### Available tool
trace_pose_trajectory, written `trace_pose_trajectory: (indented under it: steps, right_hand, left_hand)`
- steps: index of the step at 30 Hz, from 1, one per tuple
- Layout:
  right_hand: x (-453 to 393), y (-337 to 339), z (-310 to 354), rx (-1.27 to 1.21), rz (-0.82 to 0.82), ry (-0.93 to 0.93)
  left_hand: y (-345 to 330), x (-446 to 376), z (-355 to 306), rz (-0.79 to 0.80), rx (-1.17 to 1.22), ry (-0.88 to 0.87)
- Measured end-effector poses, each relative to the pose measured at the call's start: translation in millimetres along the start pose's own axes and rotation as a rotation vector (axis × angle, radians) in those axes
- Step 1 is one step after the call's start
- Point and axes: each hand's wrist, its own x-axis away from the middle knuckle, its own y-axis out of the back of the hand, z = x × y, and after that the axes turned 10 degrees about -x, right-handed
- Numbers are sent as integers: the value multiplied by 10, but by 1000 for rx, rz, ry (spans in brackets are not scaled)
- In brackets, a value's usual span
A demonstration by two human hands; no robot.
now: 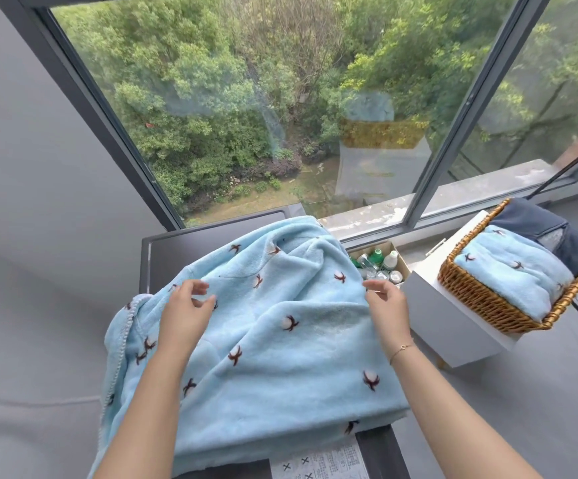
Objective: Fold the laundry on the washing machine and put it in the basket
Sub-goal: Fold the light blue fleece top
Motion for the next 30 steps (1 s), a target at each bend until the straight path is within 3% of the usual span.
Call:
trace_pose_trajectory:
  steps: [3, 7, 10, 13, 16, 19, 22, 24, 26, 30]
  right_hand:
    - [-228, -307, 139, 43, 182, -11]
    - [-592, -545, 196, 183, 206, 78]
    - [-869, -667, 239, 319, 233, 145]
    - [-1084, -846, 182, 432, 350, 166]
    - [-1131, -951, 83, 507, 396, 210]
    - [-1100, -926, -26, 489, 362, 236]
    - [-1091, -879, -116, 549, 336, 237]
    - [-1083, -859, -128, 584, 343, 226]
    - [-1093, -856, -121, 577, 345, 246]
    - [-1173, -856, -51, 522, 284, 295]
  left_hand:
    - [-65, -410, -153, -5, -60, -23]
    - [-179, -915, -283, 12, -184, 70]
    - [-289, -1160, -348, 146, -272, 171]
    - [-517, -1216, -279, 234, -383, 141]
    - [-641, -1179, -185, 36, -366, 39]
    - [-408, -1222, -244, -191, -197, 10]
    - [82, -1386, -258, -479, -10, 105]
    - [296, -1524, -117, -558, 64, 194]
    - [331, -1605, 72, -463, 55, 270]
    - [73, -1590, 470, -3, -128, 397]
